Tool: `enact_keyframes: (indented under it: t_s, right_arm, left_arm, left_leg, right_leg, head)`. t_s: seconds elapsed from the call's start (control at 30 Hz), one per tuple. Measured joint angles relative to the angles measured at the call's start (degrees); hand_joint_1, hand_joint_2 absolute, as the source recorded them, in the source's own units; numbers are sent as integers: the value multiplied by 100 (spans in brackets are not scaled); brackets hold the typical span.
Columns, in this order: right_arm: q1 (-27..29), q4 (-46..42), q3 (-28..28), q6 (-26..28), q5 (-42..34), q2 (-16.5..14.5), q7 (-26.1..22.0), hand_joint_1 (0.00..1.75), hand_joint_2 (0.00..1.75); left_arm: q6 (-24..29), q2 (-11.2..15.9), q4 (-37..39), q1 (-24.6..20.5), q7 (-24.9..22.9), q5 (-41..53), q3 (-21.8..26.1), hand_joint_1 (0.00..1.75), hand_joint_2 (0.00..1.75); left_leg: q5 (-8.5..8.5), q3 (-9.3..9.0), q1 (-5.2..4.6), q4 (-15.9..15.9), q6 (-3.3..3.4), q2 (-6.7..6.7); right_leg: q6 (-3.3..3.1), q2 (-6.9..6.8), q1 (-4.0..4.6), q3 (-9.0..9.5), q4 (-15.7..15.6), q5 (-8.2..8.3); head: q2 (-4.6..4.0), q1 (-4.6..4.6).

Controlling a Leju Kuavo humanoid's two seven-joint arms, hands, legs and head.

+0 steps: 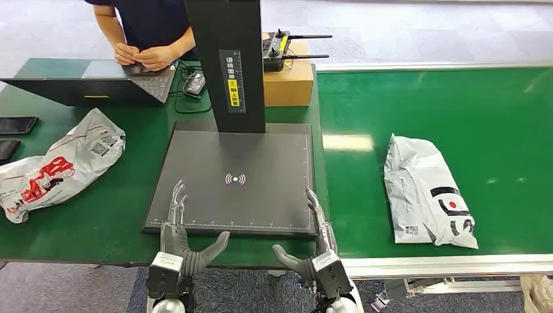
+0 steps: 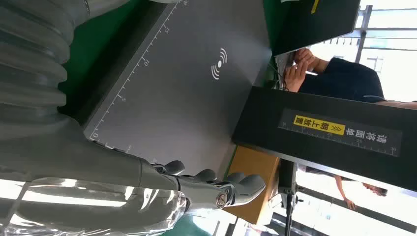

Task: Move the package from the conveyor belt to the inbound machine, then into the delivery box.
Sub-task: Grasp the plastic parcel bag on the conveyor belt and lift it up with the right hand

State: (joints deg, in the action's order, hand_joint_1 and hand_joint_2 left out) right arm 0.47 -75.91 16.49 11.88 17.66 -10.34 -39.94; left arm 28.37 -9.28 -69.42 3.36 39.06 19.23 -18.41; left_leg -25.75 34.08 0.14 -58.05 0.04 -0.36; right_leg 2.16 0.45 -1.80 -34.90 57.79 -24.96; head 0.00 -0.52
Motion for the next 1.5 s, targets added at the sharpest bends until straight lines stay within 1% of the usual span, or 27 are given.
enact_keyframes:
  t_s: [0.23, 0.53, 0.77, 0.97, 1.1, 1.2, 1.33, 1.5]
  right_arm:
    - [100, -251, -92, 176, 160, 13, 38, 0, 175]
    - [122, -452, -441, 462, 499, 102, 491, 0, 175]
    - [30, -453, -756, 695, 982, 242, 812, 0, 175]
    - [-79, -459, -1001, 855, 1196, 460, 1058, 0, 175]
    - [-240, -437, -1199, 916, 1337, 644, 1270, 0, 175]
    - [-489, -291, -1379, 1019, 1455, 800, 1415, 0, 175]
    - [-884, 154, -1687, 1116, 1491, 984, 1516, 0, 175]
    - [-1280, 801, -2071, 1323, 1629, 1156, 1520, 0, 175]
  left_arm:
    - [-88, -27, 67, -40, 4, 57, 8, 0, 175]
    - [-232, -107, 66, -29, -113, 243, 20, 0, 175]
    - [-347, -189, -4, -25, -230, 446, 40, 0, 175]
    - [-483, -241, -226, 20, -397, 592, 48, 0, 175]
    - [-549, -276, -286, 3, -421, 619, 51, 0, 175]
    - [-582, -302, -291, -29, -420, 622, 67, 0, 175]
    - [-625, -346, -299, -47, -411, 640, 93, 0, 175]
    - [-627, -372, -299, -51, -409, 647, 139, 0, 175]
  left_leg:
    - [0, 0, 0, 0, 0, 0]
    - [0, 0, -1, -1, 0, 0]
    - [0, 0, -1, -1, 0, 0]
    - [0, 0, -2, -2, 0, -1]
    - [0, 0, -2, -3, 1, -1]
    - [1, 0, -3, -3, 2, -1]
    - [5, 0, -3, -5, 6, -1]
    - [5, 1, -3, -6, 6, -1]
  right_leg:
    - [0, 0, 0, 0, 0, 0]
    - [1, 0, -1, 2, 0, 1]
    - [2, 0, -1, 2, 0, 2]
    - [3, 0, -2, 2, 0, 3]
    - [5, 0, -2, 2, 0, 4]
    - [6, 0, -3, 3, 0, 8]
    - [8, 0, -3, 3, -1, 13]
    - [8, 0, -3, 3, -1, 14]
  head:
    - [0, 0]
    - [0, 1]
    - [0, 1]
    - [0, 1]
    - [0, 1]
    - [0, 1]
    - [0, 1]
    - [0, 0]
